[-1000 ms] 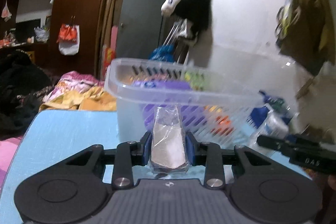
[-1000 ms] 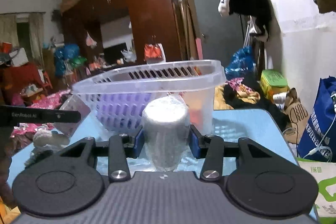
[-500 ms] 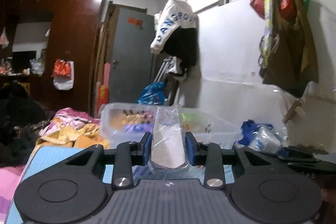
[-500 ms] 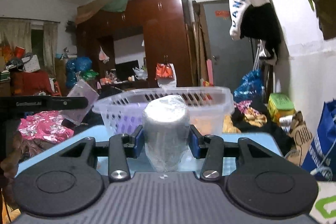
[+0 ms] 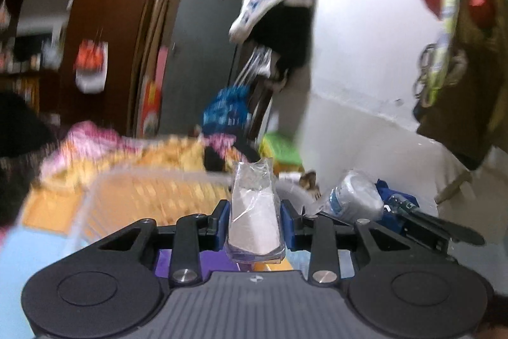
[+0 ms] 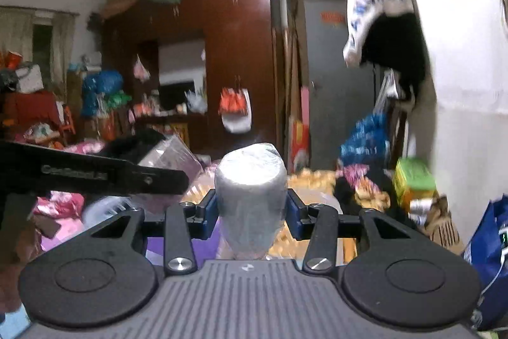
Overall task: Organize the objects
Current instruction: 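Carry the roll and bag over the basket and open both grippers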
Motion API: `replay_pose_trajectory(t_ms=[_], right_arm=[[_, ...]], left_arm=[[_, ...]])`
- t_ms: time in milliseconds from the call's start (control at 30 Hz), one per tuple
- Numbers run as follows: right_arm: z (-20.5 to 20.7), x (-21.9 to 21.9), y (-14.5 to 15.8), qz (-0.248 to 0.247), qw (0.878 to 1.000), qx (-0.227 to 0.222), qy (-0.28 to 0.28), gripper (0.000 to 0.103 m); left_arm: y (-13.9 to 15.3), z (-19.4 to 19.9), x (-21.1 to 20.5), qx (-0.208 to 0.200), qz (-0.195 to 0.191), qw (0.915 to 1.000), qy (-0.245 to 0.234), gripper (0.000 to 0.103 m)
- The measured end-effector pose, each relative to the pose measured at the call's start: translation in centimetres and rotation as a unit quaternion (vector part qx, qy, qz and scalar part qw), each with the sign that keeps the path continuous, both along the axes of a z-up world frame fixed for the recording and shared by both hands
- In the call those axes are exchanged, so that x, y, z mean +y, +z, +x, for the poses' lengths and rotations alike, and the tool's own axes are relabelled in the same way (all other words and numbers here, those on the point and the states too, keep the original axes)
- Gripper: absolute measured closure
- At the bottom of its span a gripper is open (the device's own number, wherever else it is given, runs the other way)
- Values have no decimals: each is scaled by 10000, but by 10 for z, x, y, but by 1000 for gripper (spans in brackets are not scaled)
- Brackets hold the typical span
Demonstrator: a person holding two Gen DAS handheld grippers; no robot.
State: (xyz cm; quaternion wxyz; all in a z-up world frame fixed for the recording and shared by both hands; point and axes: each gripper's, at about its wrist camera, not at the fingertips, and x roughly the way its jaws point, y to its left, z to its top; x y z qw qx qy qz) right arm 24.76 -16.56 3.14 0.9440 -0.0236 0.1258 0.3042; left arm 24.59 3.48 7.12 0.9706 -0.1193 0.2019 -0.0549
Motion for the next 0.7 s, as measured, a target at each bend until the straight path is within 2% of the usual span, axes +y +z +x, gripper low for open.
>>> replay_pose_trajectory(t_ms=[167,267,300,367,400,433,467,533,567,633,700], right_arm=[[8,-8,-15,36,9996,241,126,56],[13,-7,-17,-9,9995,292,89,56],[12,-7,-14,-35,9996,276,81,56],[8,-6,-13,-94,9995,302,78,54],[8,-7,-12,-37,9995,309,53,52],[6,-9,-11,36,9996,269,10,41],[3,-12,-9,112,9997,214,7,35],[-3,-20,-7,257,9997,61,3,4],[-11,-24,-6,324,9995,-47,-35,0],[-24,-33,-5,387,9990,-197,-42,0],[-43,-48,-11,516,9985,-159,-22,0]], left_arm=[[-22,12,-4,227,-40,9997,-7,65],[-26,15,0,232,-169,9995,119,65],[-27,16,2,198,-229,9994,149,62],[-24,18,2,138,-319,9993,118,40],[-24,17,4,80,-330,9993,152,22],[-22,14,5,9,-317,9993,202,18],[-19,9,6,-106,-317,9992,241,18],[-12,-10,9,-365,-234,9987,286,18],[-8,-22,10,-460,-147,9984,291,17],[-7,-50,10,-593,-15,9980,211,14],[-15,-83,12,-613,73,9980,121,14]])
